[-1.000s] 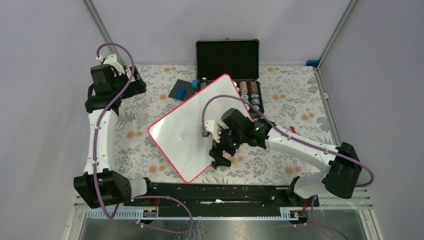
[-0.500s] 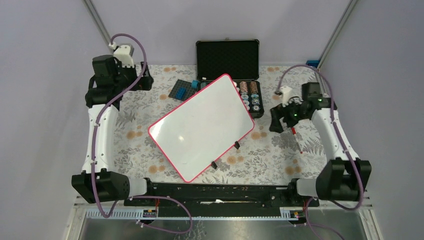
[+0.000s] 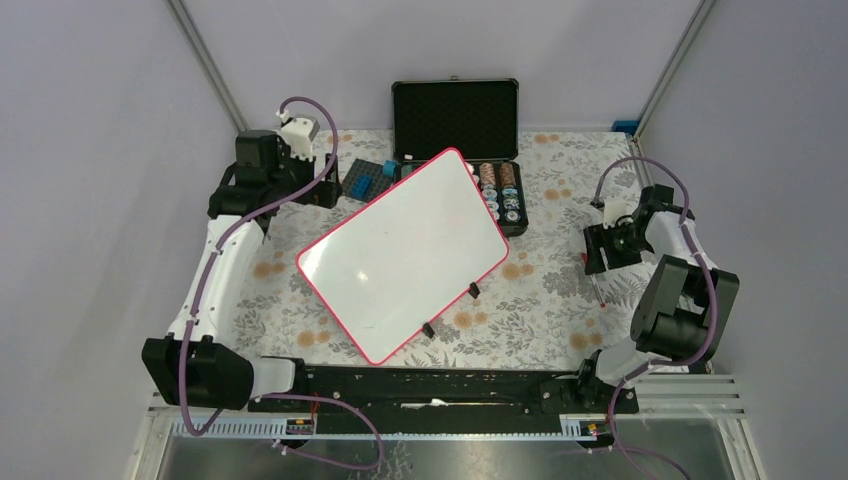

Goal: Write a sentence on the whiteboard
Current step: Pick up the whiteboard marker from the corner of the board.

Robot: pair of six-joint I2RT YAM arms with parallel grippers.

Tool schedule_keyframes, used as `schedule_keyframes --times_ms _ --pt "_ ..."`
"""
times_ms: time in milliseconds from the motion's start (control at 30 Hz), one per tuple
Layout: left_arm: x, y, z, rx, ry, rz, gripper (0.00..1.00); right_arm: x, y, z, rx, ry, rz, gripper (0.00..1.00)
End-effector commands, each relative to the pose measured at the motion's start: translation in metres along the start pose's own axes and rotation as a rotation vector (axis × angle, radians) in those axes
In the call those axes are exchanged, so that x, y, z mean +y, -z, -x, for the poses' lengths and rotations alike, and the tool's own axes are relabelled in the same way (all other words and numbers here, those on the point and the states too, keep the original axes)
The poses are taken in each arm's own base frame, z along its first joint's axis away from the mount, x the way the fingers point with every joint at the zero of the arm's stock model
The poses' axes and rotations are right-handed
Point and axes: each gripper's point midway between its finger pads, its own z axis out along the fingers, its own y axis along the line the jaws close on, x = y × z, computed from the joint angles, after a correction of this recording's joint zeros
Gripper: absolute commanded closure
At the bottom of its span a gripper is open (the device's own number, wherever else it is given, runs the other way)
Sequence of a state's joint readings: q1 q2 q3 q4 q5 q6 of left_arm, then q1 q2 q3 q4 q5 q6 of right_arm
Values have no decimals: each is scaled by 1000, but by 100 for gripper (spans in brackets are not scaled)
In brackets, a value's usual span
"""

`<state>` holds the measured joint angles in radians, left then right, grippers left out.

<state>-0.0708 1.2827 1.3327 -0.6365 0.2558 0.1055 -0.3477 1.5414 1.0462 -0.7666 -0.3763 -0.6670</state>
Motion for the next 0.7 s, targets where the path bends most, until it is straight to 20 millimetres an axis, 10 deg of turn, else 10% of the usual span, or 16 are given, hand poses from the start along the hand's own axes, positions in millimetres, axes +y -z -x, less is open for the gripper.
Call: schedule_keyframes --times_ms 0,667 --pt "0 11 20 -100 -45 15 1 -19 -21 -8 51 15 -82 31" --pt "-7 1 27 -82 -32 13 1 -25 -73 -38 165 106 -241 73"
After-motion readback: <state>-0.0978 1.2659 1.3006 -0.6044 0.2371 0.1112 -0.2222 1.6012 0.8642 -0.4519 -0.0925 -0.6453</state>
